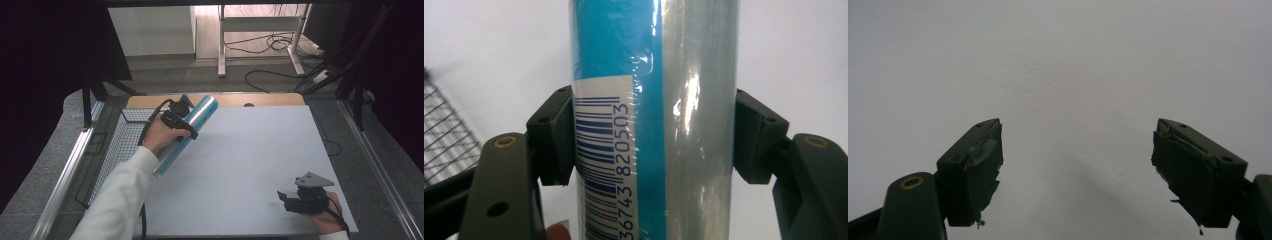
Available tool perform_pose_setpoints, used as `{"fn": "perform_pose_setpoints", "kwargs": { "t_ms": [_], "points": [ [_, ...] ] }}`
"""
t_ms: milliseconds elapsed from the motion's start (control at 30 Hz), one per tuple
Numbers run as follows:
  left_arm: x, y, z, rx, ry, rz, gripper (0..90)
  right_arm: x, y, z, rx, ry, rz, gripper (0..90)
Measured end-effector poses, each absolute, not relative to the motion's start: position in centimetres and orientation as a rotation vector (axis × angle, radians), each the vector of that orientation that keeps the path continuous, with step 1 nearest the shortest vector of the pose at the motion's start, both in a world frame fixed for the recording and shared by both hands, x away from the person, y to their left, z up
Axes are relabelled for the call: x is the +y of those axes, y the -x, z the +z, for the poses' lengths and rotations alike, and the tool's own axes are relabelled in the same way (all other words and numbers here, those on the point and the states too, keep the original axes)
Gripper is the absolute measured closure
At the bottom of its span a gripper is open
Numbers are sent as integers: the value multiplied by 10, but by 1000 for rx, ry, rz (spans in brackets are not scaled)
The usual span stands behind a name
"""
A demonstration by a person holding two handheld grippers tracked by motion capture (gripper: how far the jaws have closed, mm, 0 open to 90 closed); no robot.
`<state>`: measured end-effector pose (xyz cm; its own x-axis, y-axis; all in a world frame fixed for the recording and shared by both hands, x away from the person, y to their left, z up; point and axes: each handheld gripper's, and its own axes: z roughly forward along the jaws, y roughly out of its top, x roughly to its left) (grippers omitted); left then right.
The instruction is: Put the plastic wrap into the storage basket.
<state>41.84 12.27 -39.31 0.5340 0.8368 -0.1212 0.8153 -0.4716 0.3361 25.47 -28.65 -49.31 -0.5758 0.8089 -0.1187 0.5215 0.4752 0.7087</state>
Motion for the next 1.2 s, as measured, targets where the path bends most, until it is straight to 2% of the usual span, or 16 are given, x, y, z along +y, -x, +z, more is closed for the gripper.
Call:
{"fn": "perform_pose_setpoints", "kwargs": {
  "t_ms": [733,1200],
  "points": [
    [174,-402,-371,1457,-2350,140,317,-285,-253,-491,2283,-1103,883,205],
    [206,-396,-371,1544,-2315,158,317,-284,-253,-492,2283,-1098,878,205]
  ]
}}
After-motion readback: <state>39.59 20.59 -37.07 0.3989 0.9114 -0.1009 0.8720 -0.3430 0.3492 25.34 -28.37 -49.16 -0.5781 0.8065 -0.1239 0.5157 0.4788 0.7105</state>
